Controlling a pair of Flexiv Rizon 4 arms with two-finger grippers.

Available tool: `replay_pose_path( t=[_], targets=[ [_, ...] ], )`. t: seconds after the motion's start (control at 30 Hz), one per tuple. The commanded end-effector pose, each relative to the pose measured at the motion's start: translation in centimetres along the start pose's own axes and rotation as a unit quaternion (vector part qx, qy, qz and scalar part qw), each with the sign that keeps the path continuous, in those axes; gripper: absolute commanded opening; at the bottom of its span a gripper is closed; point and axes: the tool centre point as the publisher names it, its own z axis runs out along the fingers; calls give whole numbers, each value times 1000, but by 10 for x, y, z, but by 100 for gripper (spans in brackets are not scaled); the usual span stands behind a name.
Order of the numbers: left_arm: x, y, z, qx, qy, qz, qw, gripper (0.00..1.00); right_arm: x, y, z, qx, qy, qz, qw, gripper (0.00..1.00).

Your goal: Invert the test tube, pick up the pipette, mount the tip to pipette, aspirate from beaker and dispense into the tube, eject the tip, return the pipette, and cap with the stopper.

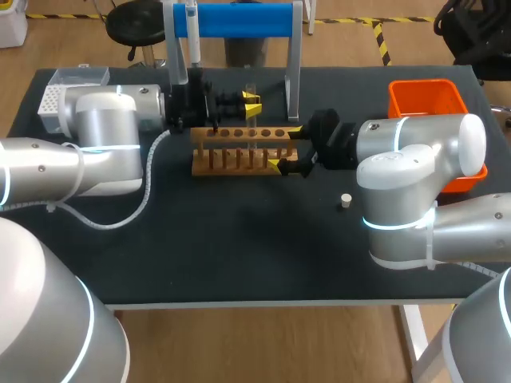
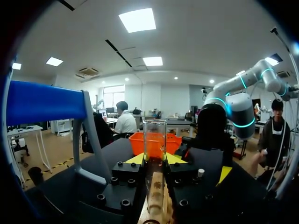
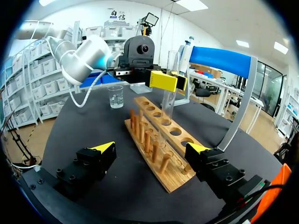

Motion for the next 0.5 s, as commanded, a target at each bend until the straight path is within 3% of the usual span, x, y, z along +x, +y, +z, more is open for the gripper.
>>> replay_pose_path(
  t=[0.03, 0.5],
  targets=[
    [-1, 1, 1, -1, 1, -2, 1000, 100, 0, 0, 1, 0, 0, 0, 1000, 100],
    [10, -15, -11, -22, -11, -14, 1000, 100, 0, 0, 1, 0, 0, 0, 1000, 100]
  ],
)
